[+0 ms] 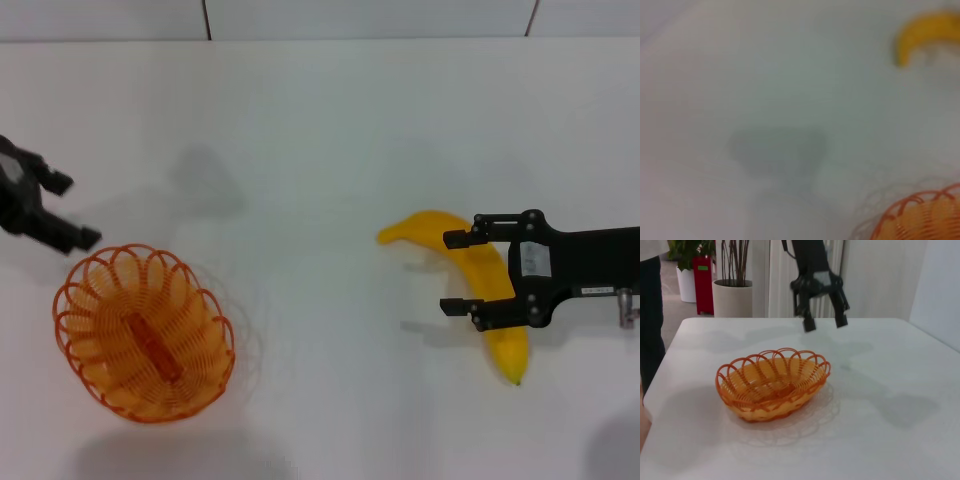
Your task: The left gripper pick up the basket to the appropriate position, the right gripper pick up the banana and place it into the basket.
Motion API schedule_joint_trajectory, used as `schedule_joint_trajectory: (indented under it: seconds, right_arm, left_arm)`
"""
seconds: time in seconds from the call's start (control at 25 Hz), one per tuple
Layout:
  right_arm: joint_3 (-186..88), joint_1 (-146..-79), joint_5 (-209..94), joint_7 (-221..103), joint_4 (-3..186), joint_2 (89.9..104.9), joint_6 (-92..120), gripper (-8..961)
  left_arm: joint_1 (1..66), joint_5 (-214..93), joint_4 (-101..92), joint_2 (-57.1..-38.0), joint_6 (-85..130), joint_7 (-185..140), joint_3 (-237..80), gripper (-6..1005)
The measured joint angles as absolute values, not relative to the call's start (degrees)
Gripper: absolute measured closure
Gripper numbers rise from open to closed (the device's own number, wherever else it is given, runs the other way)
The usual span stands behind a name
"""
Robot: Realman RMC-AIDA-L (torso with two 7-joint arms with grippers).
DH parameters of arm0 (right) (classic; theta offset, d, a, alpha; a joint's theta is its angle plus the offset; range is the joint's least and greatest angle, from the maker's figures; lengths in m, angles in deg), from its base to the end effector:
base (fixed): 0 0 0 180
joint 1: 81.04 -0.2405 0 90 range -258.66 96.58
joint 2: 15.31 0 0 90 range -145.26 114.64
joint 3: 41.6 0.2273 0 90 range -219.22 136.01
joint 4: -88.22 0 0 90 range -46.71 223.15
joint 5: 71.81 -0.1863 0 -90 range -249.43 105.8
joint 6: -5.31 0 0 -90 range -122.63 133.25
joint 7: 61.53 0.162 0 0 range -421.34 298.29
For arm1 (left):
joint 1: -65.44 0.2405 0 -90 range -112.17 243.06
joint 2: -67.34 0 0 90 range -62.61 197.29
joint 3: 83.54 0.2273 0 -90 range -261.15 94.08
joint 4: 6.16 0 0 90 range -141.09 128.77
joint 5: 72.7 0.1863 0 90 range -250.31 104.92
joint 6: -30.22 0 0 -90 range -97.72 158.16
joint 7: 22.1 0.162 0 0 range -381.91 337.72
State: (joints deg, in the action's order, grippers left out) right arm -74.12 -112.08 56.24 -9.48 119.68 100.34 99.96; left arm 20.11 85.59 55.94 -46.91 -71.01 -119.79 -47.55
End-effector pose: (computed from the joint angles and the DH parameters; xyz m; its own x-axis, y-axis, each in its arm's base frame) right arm 0.2493 0.2786 -0.0018 0.9415 -0.0212 -0.3364 -0.0942 -0.9747 -0.2025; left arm -0.2195 0.3462 0.0823 0.8987 0.3925 -0.1957 0.3220 -0.8934 -0.3133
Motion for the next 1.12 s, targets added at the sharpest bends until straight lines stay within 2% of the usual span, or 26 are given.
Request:
schedule_joint_trajectory:
  seconds: [0.12, 0.2, 0.52, 1.12]
  right_arm:
    - [-74.1, -112.0, 56.2, -9.5, 119.7, 100.34, 100.0, 191]
    - [-74.1, -112.1, 56.2, -9.5, 119.7, 100.35, 100.0, 191]
    - [-74.1, -112.1, 56.2, -9.4, 119.7, 100.35, 100.0, 192]
    - [-74.1, -112.1, 56.6, -9.3, 119.7, 100.35, 100.0, 195]
  left_arm:
    - [20.2, 86.2, 58.5, -49.19, -69.6, -116.4, -43.5, 106]
    - [20.6, 85.7, 59.4, -49.72, -69.0, -115.6, -40.6, 106]
    - [20.6, 85.5, 54.4, -49.61, -63.1, -116.0, -30.0, 107]
    - [18.9, 83.6, 47.2, -49.09, -60.6, -113.9, -30.9, 108]
